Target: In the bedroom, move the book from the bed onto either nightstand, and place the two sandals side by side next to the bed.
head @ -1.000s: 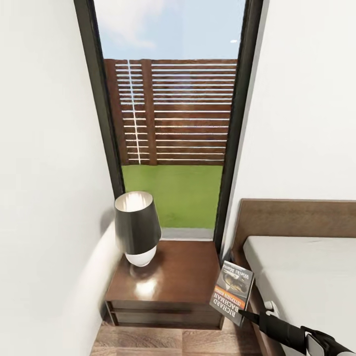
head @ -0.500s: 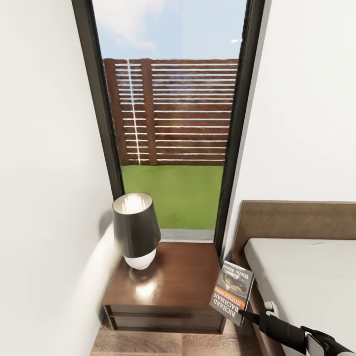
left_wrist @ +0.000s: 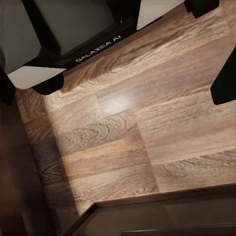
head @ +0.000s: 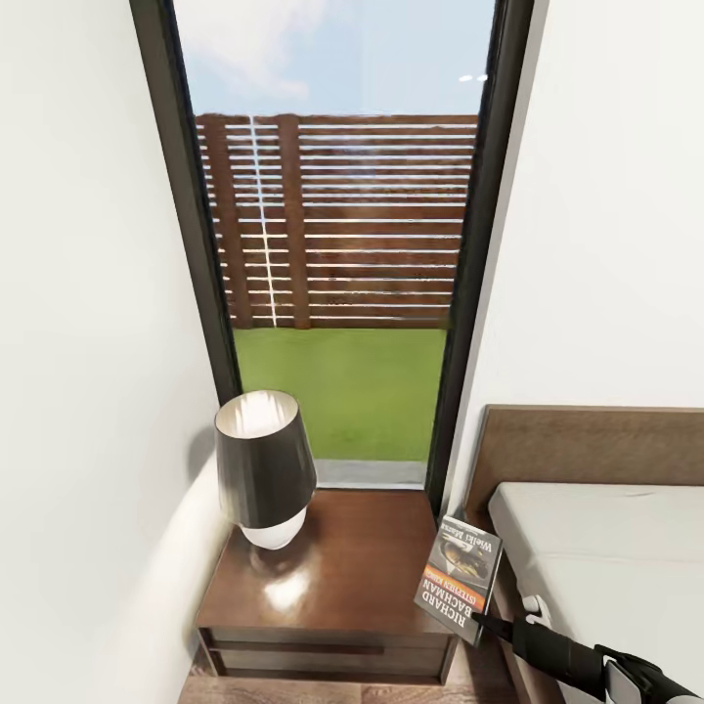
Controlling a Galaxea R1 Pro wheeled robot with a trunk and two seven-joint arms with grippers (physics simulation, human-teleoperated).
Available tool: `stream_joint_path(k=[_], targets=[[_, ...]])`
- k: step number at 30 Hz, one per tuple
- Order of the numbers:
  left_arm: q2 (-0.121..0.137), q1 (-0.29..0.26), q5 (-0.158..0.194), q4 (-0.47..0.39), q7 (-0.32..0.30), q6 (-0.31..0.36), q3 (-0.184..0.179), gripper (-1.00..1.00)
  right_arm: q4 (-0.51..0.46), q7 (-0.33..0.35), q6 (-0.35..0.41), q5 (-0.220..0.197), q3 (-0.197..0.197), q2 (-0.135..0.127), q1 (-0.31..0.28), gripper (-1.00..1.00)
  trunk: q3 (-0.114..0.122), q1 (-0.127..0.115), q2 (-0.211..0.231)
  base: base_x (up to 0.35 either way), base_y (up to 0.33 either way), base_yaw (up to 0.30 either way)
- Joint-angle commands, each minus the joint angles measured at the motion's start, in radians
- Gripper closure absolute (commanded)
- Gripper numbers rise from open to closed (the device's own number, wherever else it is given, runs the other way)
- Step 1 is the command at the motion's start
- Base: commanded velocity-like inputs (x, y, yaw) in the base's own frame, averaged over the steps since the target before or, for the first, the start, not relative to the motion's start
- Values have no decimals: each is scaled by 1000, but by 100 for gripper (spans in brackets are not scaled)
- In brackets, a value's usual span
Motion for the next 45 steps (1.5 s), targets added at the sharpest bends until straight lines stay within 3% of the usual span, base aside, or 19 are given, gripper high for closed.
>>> stream_joint_path(k=[1,9,11,14,17,18,20,22,23,25,28,31,33,35,40,45], targets=[[0,-1,-10,1,-1,-7,4,-100,0,3,11,0,-4,0,-1,100,-1,0,-1,6,0,0],[0,-1,-11,1,-6,-7,4,-100,0,4,11,0,-4,0,-1,100,-1,0,-1,0,0,0],[1,-1,-12,0,-32,-8,4,-100,0,3,11,0,-4,0,-1,100,-1,0,-1,0,0,0],[7,-1,-12,-4,-251,-9,8,-100,0,4,11,0,-4,0,-1,100,-1,0,-1,0,0,0],[39,-1,-7,-47,-497,-4,13,-100,0,4,11,0,-4,0,-1,100,-1,0,-1,0,0,0],[46,-1,-3,-62,-527,-3,14,-100,0,5,11,0,-4,0,-1,100,-1,0,-1,0,0,0],[63,-1,43,-143,-614,18,23,-100,0,5,11,0,-4,0,-1,100,-1,0,-1,0,0,0],[70,-2,115,-226,-657,87,31,-100,0,5,11,0,-4,0,-1,100,-1,0,-1,0,0,0],[72,-3,134,-249,-663,114,32,-100,0,5,11,0,-4,0,-1,100,-1,0,-1,0,0,0],[76,-3,201,-372,-693,234,34,-100,0,5,12,-1,-4,0,-1,100,-1,0,-1,0,0,0],[87,-4,262,-556,-751,385,36,-100,0,5,12,-1,-4,0,-1,100,-1,0,-1,0,0,0],[100,-6,304,-662,-797,494,41,-100,0,5,12,0,-4,0,-1,100,-1,0,-1,0,0,0],[116,-9,360,-727,-823,576,48,-100,0,5,11,0,-4,0,-1,100,-1,0,-1,0,0,0],[130,-11,419,-762,-836,631,52,-100,0,5,12,-1,-4,0,-1,100,-1,0,-1,0,0,0],[143,-14,526,-782,-841,686,57,-100,0,5,11,-1,-4,0,-1,100,-1,0,-1,0,0,0],[137,-14,547,-781,-839,711,73,-100,0,5,12,-1,-4,-1,-1,100,-1,0,-1,0,0,0]])
